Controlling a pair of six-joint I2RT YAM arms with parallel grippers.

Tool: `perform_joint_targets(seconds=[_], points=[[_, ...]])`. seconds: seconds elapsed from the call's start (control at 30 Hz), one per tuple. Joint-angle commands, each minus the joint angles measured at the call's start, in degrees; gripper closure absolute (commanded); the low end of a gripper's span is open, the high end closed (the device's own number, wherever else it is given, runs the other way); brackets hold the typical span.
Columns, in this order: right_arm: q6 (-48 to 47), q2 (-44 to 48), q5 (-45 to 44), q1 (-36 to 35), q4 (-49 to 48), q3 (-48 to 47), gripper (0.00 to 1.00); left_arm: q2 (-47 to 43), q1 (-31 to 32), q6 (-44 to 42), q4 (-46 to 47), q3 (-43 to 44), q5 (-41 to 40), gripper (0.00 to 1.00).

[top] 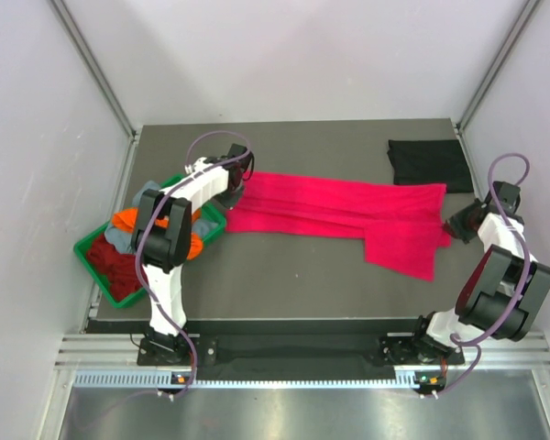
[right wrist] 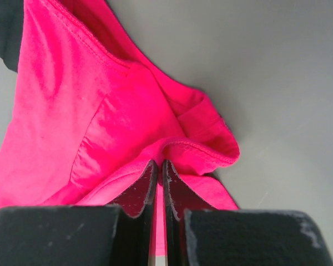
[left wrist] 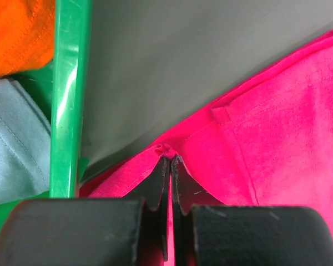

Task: Fold and stack the t-shirts
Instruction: Fold the tshirt

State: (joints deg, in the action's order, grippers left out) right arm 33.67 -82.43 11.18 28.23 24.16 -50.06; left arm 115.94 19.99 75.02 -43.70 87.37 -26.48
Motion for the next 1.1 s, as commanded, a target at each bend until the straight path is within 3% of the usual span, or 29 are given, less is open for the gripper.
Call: perform_joint_targets(seconds=[0.0, 1.07], points=[[0.1, -0.4, -2.0, -0.4, -3.6, -3.3, 1.0, 0.6, -0.5, 0.4, -2.4, 3.0, -4.4, 1.0], [0.1, -2.8, -4.7, -0.7, -2.5, -5.0, 1.0, 7.3, -0.5, -3.6, -0.9, 10.4, -4.9, 1.0]])
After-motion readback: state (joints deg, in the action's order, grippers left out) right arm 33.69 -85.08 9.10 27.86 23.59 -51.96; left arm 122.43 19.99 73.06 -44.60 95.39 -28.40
